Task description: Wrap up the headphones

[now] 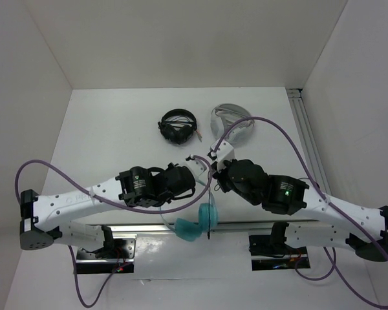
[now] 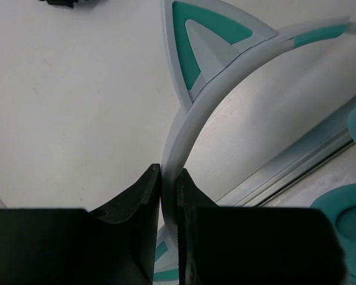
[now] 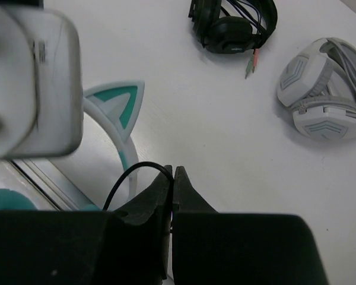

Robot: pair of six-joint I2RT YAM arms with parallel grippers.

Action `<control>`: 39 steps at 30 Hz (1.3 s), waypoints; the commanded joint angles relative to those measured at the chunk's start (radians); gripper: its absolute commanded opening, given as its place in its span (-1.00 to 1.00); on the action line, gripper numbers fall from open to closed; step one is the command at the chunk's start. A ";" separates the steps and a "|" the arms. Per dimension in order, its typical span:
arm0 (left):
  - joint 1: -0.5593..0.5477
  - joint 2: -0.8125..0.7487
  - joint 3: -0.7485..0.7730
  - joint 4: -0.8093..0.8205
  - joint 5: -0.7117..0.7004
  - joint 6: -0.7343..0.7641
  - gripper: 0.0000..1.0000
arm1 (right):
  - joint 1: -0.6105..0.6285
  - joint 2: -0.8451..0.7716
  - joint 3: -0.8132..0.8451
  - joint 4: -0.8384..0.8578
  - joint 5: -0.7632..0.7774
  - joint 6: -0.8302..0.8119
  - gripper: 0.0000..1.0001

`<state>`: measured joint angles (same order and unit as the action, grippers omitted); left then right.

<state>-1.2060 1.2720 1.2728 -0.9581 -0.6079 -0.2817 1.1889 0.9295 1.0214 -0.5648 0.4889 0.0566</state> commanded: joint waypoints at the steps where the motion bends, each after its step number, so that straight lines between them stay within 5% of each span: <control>1: -0.027 -0.008 0.005 0.056 0.089 0.049 -1.00 | 0.008 0.005 0.033 -0.017 0.025 -0.024 -1.00; 17: -0.036 -0.220 -0.007 0.105 0.326 0.098 -1.00 | 0.017 0.066 -0.038 0.065 0.036 0.003 -1.00; 24: -0.036 -0.302 0.030 0.139 0.228 0.053 -1.00 | 0.026 0.051 -0.095 0.143 -0.039 0.012 -1.00; 29: -0.036 -0.346 0.085 0.202 0.166 -0.051 -1.00 | 0.026 0.006 -0.210 0.403 -0.214 -0.006 -0.98; 39: -0.036 -0.327 0.137 0.217 0.146 -0.178 -1.00 | 0.017 0.138 -0.316 0.911 -0.366 -0.037 -0.17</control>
<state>-1.2331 0.9417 1.3518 -1.0126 -0.5255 -0.3252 1.1904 1.0027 0.7322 0.0711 0.2398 0.0437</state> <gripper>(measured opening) 0.256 0.383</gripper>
